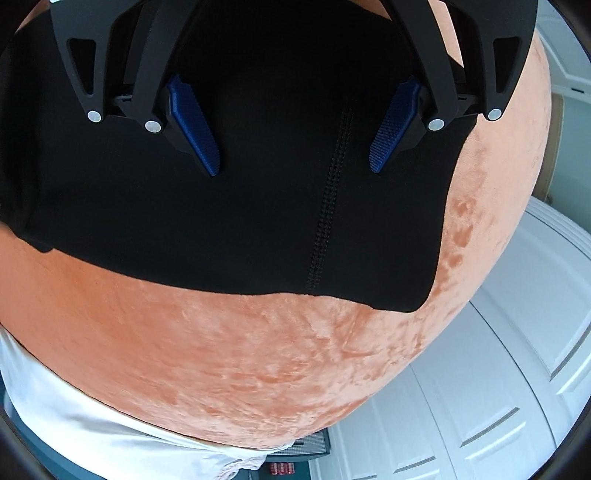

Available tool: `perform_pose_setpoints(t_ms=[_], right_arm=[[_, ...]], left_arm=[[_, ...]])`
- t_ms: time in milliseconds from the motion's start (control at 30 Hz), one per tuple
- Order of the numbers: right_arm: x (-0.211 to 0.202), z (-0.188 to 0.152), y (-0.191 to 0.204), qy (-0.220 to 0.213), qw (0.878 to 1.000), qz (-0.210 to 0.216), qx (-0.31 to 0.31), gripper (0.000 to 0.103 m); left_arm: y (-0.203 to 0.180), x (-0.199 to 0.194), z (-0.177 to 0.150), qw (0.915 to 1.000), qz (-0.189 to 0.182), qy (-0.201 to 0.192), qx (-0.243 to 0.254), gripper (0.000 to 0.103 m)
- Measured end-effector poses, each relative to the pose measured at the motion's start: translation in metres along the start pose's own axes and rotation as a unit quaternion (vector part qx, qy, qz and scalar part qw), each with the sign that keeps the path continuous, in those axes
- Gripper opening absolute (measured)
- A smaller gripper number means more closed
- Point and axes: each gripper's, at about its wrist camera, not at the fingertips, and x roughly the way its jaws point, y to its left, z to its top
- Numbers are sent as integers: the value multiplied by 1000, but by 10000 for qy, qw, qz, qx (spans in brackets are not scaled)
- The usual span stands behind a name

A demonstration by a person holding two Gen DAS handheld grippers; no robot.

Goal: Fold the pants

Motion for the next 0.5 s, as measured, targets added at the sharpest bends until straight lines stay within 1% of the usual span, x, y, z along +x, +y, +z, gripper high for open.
perform_pose_setpoints(t_ms=[67, 100, 133, 167, 200, 233, 267, 300, 333, 367, 433, 467, 500], right_arm=[[-8, 9, 1, -149, 9999, 21, 41, 26], [-2, 14, 0, -116, 9999, -30, 61, 26], [10, 17, -2, -16, 9999, -127, 106, 26], [17, 14, -4, 122, 9997, -174, 154, 29], [41, 8, -1, 530, 9983, -192, 154, 29], [54, 2, 6, 658, 9971, -368, -50, 29], [56, -2, 22, 478, 9947, -725, -547, 30], [59, -1, 33, 470, 9905, -959, -871, 30], [60, 1, 34, 487, 9901, -982, -881, 30], [55, 6, 28, 438, 9931, -839, -695, 30], [33, 10, 6, 185, 9985, -498, -89, 29], [15, 6, -6, 12, 9990, -422, 156, 29], [3, 1, -13, -84, 9989, -406, 226, 29]], left_arm=[[3, -1, -3, 10000, -96, -5, -24, 81], [4, -2, -4, 9999, -132, -6, -29, 81], [4, -2, -4, 9999, -153, -14, -18, 81], [5, -2, -6, 9999, -166, -16, -16, 81], [5, -2, -8, 9998, -182, -13, 4, 82], [6, -3, -10, 9998, -195, -26, 40, 82], [5, -3, -12, 9997, -209, -31, 76, 82], [6, -3, -13, 9997, -220, -40, 126, 83], [7, -3, -15, 9995, -247, -52, 173, 83], [7, -4, -16, 9994, -266, -58, 195, 83], [10, -6, -17, 9992, -338, -53, 183, 83], [12, -7, -16, 9992, -370, -41, 156, 83], [15, -10, -16, 9991, -406, -8, 100, 82]])
